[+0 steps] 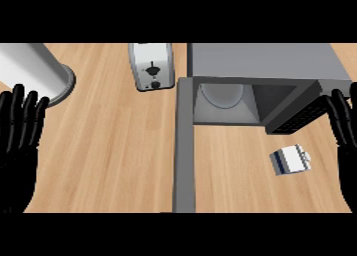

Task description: Pick up the milk, place it into the microwave and close the microwave

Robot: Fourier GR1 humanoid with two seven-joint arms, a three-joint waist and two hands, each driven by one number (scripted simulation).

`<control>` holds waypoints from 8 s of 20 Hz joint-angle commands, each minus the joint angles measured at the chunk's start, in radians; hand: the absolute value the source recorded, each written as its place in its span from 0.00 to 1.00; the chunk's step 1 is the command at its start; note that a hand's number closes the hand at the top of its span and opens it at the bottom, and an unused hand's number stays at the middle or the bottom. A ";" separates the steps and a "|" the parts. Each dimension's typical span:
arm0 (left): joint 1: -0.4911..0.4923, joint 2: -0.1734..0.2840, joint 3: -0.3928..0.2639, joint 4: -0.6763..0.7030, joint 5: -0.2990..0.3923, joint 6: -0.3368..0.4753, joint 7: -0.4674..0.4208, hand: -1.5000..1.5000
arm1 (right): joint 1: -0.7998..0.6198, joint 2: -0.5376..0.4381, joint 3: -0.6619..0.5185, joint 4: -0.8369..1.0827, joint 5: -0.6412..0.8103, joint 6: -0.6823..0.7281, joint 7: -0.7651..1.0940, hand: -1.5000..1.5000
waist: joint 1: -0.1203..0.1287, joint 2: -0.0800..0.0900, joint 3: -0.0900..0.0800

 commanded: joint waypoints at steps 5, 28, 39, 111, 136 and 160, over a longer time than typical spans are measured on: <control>-0.090 0.148 0.176 0.080 0.193 -0.151 0.002 0.00 | 0.091 -0.080 -0.147 -0.064 -0.023 0.028 -0.001 0.00 | -0.017 0.014 0.038; 0.285 0.168 0.503 -0.157 0.773 -0.439 0.174 0.00 | 0.220 0.002 -0.247 0.140 -0.045 0.102 -0.110 0.00 | -0.001 0.014 0.038; 0.375 0.137 0.586 -0.209 0.873 -0.512 0.210 0.00 | 0.077 -0.020 -0.345 0.657 0.039 0.059 -0.371 0.00 | 0.007 0.016 0.039; 0.328 0.092 0.808 -0.070 1.067 -0.729 0.394 0.00 | -0.755 0.049 -0.340 1.777 0.206 -0.107 -0.861 1.00 | 0.014 0.021 0.039; 0.168 0.173 0.733 -0.033 1.048 -0.672 0.425 0.00 | -1.034 -0.201 -0.343 1.979 0.285 -0.322 -0.642 1.00 | 0.111 0.074 0.044; 0.087 0.209 0.726 0.036 0.980 -0.700 0.411 0.00 | -1.067 -0.288 -0.375 2.010 0.236 -0.364 -0.664 1.00 | 0.166 0.113 0.046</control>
